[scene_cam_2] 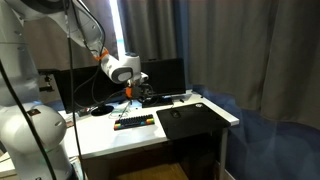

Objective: Press one black key on the right side of the keyboard.

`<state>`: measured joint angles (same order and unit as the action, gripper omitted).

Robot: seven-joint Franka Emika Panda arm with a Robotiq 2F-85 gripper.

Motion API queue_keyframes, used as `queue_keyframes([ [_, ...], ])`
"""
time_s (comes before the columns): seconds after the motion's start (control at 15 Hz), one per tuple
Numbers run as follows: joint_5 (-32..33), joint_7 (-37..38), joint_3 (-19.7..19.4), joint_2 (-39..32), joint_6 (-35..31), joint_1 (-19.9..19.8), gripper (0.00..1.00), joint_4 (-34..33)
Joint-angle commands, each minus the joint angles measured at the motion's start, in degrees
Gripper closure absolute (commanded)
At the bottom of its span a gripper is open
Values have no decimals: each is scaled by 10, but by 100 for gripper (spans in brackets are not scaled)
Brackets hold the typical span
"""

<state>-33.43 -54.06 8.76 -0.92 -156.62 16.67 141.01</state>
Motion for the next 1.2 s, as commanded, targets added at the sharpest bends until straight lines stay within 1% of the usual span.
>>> queue_keyframes([
  [0.0,-119,-96,36,-55,-49,-20,55,-34],
  [0.07,-161,-132,27,-69,-56,-9,61,-43],
  [0.2,-224,-193,37,-90,-66,-17,75,-60],
  [0.33,-270,-247,39,-110,-65,-23,89,-75],
  [0.47,-302,-295,38,-127,-59,-29,100,-85],
  [0.8,-355,-370,36,-169,-62,-43,100,-105],
  [1.13,-370,-398,36,-207,-65,-47,100,-122],
])
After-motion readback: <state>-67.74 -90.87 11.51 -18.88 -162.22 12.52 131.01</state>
